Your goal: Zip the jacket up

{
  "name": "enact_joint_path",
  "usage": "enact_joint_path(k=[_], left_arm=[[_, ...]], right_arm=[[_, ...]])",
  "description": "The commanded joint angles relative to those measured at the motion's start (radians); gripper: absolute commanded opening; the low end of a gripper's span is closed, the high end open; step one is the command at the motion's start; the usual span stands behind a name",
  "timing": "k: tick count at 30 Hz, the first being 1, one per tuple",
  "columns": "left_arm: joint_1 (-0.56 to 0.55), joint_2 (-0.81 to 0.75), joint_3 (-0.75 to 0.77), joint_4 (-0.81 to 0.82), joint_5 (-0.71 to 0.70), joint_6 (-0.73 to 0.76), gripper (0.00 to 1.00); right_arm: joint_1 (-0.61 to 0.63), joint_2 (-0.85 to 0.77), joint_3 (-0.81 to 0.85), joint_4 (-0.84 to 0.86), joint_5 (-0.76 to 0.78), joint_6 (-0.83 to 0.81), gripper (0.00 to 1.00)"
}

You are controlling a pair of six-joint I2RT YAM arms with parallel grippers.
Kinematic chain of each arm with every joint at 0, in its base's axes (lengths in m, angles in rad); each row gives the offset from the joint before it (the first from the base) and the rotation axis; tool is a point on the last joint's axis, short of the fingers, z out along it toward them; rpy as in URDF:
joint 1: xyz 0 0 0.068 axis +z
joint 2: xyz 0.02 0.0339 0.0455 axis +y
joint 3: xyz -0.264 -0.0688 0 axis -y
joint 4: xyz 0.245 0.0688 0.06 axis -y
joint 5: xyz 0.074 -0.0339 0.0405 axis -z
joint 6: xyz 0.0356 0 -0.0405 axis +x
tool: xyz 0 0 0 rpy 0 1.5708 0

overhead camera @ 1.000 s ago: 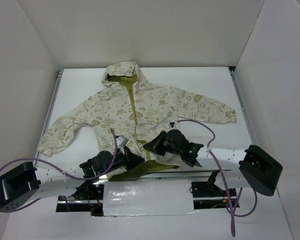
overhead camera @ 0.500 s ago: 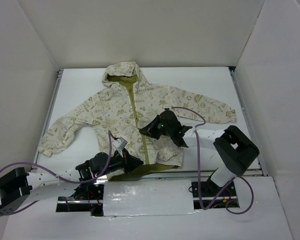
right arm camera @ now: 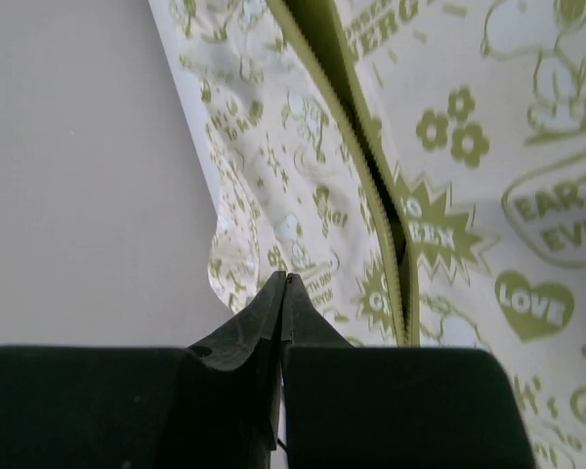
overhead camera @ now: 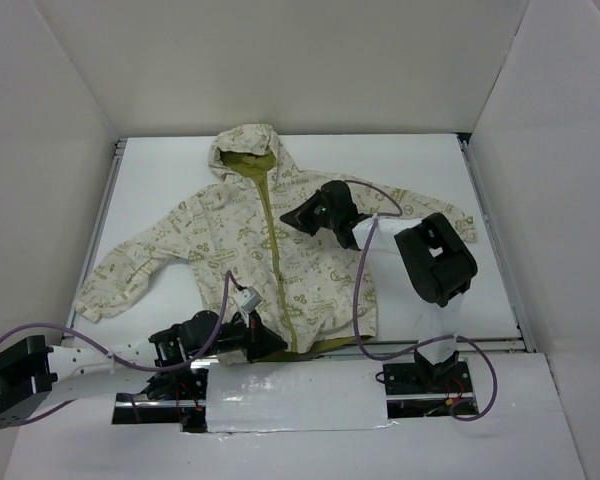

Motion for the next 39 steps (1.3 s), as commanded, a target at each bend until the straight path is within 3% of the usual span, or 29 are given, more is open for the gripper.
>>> enact_joint_path(k=[1, 5, 8, 9, 10, 11, 13, 14, 16, 20, 23, 24, 25, 26, 31, 35, 39], left_arm=[[-0.013, 0.006, 0.033, 0.027, 0.051, -0.011, 0.00], [-0.018, -0.019, 0.058, -0.104, -0.086, -0.040, 0.00], [-0.016, -0.031, 0.070, -0.183, -0.175, -0.081, 0.01], [-0.016, -0.028, 0.074, -0.198, -0.194, -0.094, 0.14], [-0.016, -0.024, 0.094, -0.245, -0.232, -0.117, 0.44], [-0.016, -0.023, 0.105, -0.273, -0.248, -0.126, 0.59], [-0.016, -0.025, 0.136, -0.333, -0.306, -0.140, 0.82], [-0.016, -0.031, 0.162, -0.387, -0.326, -0.144, 0.85], [-0.016, -0.057, 0.196, -0.430, -0.416, -0.170, 0.88], [-0.012, -0.074, 0.269, -0.586, -0.643, -0.282, 0.92], [0.058, 0.042, 0.329, -0.660, -0.696, -0.319, 0.88], [0.085, 0.079, 0.343, -0.666, -0.682, -0.319, 0.83], [0.109, 0.111, 0.363, -0.654, -0.662, -0.309, 0.70], [0.158, 0.177, 0.370, -0.640, -0.633, -0.303, 0.68], [0.220, 0.355, 0.416, -0.521, -0.441, -0.249, 0.82], [0.229, 0.490, 0.441, -0.468, -0.363, -0.236, 0.84], [0.231, 0.518, 0.427, -0.421, -0.323, -0.258, 0.88]], right_arm=[[-0.016, 0.041, 0.071, 0.027, -0.037, -0.009, 0.00], [-0.009, 0.015, 0.047, 0.085, -0.155, -0.052, 0.00], [0.016, -0.055, -0.115, 0.129, -0.155, -0.087, 0.02], [0.022, -0.075, -0.145, 0.150, -0.157, -0.096, 0.03], [0.031, -0.078, -0.209, 0.209, -0.180, -0.111, 0.07], [0.034, -0.078, -0.241, 0.210, -0.200, -0.116, 0.12], [0.039, -0.084, -0.292, 0.293, -0.233, -0.128, 0.30], [0.042, -0.092, -0.335, 0.302, -0.231, -0.148, 0.30], [0.042, -0.123, -0.370, 0.323, -0.206, -0.179, 0.31], [0.057, -0.152, -0.366, 0.245, -0.186, -0.237, 0.44], [0.074, -0.193, -0.380, 0.167, -0.126, -0.263, 0.45], [0.072, -0.201, -0.387, 0.169, -0.122, -0.263, 0.45], [0.072, -0.209, -0.395, 0.167, -0.116, -0.257, 0.45], [0.072, -0.239, -0.415, 0.159, -0.102, -0.256, 0.45], [0.072, -0.353, -0.452, 0.072, 0.004, -0.272, 0.47], [0.072, -0.408, -0.462, 0.049, 0.010, -0.289, 0.47], [0.069, -0.404, -0.475, 0.066, -0.002, -0.291, 0.47]])
